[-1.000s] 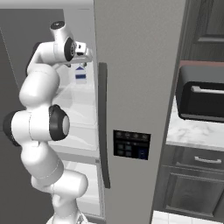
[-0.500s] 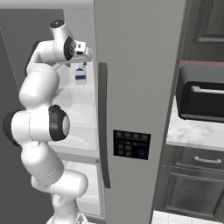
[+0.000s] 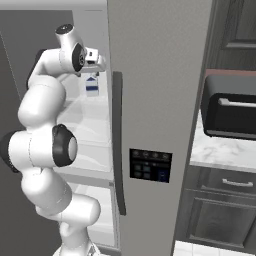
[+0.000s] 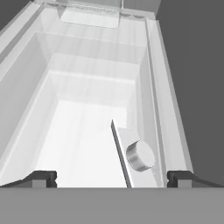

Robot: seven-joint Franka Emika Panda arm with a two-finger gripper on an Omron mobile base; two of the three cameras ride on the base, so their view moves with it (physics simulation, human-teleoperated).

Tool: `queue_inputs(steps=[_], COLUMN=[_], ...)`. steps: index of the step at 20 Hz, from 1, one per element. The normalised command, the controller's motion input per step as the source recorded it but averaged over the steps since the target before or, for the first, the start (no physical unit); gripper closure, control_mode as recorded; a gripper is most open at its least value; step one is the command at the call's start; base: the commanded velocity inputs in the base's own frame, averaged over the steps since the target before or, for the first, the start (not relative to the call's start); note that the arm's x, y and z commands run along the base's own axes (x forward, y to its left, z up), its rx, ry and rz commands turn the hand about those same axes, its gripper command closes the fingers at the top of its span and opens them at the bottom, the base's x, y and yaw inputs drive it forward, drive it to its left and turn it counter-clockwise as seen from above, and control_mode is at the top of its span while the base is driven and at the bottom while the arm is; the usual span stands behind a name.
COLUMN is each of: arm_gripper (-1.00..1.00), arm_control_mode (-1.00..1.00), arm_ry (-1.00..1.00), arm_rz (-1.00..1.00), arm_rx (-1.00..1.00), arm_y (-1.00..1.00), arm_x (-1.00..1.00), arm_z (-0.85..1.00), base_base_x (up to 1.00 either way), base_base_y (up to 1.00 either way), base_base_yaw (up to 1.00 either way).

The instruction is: Take out the milk from the fridge and place it on the tray on the counter. Then take the sugar cube near the tray and place it in the tray.

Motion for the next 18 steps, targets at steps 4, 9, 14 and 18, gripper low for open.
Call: queue_inputs(steps=[4, 9, 14, 18], arm_gripper=[-1.00, -1.00, -1.00, -1.00], arm_control_mode=[-1.00, -1.00, -1.00, -1.00], arm_ry=[0.00, 0.00, 0.04, 0.07], arm_rz=[-0.04, -0.03, 0.00, 0.00], arm_rx=[0.00, 0.00, 0.00, 0.00], arm_y=[-0.13, -0.01, 0.00, 0.00], arm_x=[0.10, 0.13, 0.00, 0.00], arm_z=[-0.08, -0.05, -0.05, -0.11], base_base_x=[0.00, 0.00, 0.00, 0.00], base_base_y=[0.00, 0.00, 0.00, 0.00], base_base_yaw=[0.00, 0.00, 0.00, 0.00])
